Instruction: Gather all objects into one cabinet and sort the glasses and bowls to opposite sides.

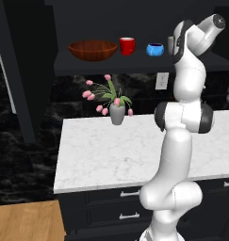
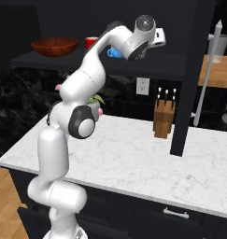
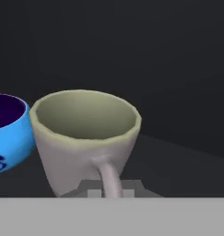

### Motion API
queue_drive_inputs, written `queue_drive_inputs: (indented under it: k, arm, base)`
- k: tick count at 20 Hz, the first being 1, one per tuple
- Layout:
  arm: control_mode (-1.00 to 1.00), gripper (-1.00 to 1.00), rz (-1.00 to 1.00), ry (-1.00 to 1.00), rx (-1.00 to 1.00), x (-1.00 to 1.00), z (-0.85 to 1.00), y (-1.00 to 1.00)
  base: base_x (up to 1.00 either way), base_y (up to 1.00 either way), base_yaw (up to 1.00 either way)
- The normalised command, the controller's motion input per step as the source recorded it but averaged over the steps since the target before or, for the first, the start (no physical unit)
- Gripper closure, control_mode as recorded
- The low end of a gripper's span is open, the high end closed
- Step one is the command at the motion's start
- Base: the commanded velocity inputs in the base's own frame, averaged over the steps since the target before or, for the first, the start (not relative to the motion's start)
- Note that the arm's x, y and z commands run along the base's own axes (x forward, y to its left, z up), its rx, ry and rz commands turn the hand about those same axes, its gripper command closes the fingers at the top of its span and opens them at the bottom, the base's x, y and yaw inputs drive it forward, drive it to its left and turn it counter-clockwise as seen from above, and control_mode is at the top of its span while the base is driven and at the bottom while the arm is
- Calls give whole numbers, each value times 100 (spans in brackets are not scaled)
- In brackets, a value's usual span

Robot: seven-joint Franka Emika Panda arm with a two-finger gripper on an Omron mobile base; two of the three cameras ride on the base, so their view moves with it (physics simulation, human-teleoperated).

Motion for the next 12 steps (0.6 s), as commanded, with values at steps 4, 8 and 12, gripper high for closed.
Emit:
queue_drive_inputs:
  k: [4,8,12]
  arm:
    - [-100,100,0,0,5,18,-18,33]
    - [-100,-100,0,0,4,29,-18,36]
    - [-100,-100,0,0,1,9,-8,0]
  base:
    - [0,0,0]
    - [0,0,0]
    - [0,0,0]
